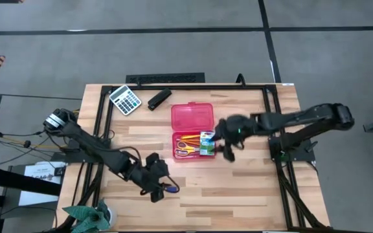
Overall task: Pack school essentials
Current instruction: Put the blue eraser into the red supply box
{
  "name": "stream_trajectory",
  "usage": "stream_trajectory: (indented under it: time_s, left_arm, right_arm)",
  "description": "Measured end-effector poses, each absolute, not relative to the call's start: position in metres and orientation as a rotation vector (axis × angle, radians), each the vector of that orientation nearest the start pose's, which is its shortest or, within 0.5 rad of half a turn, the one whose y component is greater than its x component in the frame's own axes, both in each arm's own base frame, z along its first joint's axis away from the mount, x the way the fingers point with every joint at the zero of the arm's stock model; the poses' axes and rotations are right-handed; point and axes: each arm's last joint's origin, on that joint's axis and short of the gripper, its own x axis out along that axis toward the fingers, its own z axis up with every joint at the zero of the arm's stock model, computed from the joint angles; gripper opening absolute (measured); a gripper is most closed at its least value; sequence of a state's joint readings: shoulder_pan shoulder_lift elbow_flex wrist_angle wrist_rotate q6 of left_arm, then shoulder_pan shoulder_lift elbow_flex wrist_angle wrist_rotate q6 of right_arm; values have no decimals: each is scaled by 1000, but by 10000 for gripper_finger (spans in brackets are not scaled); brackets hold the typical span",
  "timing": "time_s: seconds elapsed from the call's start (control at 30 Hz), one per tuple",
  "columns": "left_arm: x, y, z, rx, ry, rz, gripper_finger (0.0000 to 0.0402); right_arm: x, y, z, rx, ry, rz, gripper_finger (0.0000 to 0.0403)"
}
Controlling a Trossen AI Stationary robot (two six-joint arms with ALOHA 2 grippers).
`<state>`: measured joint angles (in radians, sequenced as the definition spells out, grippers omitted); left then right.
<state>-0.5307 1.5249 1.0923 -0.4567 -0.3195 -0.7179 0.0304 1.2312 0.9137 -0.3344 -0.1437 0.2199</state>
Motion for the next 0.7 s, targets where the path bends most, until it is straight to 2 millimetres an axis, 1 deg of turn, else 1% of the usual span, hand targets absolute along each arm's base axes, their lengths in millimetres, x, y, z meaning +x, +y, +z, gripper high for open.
stream_trajectory:
  time_s: [0.13,0.23,0.33,0.5,0.6,0.7]
  left_arm:
    - [270,-150,209,-304,766,69,220]
    - [262,-147,190,-277,800,37,212]
    - [253,-147,178,-210,836,12,204]
    - [247,-149,165,-135,869,-12,201]
    - [250,-152,156,-120,885,-13,200]
    - [253,-158,144,-126,902,-39,187]
  right_arm:
    - [276,47,266,232,619,98,233]
    - [285,66,257,244,600,101,233]
    - [294,80,245,289,604,108,233]
    - [313,103,216,359,608,127,233]
    - [323,118,197,422,608,138,233]
    - [331,128,186,493,578,149,233]
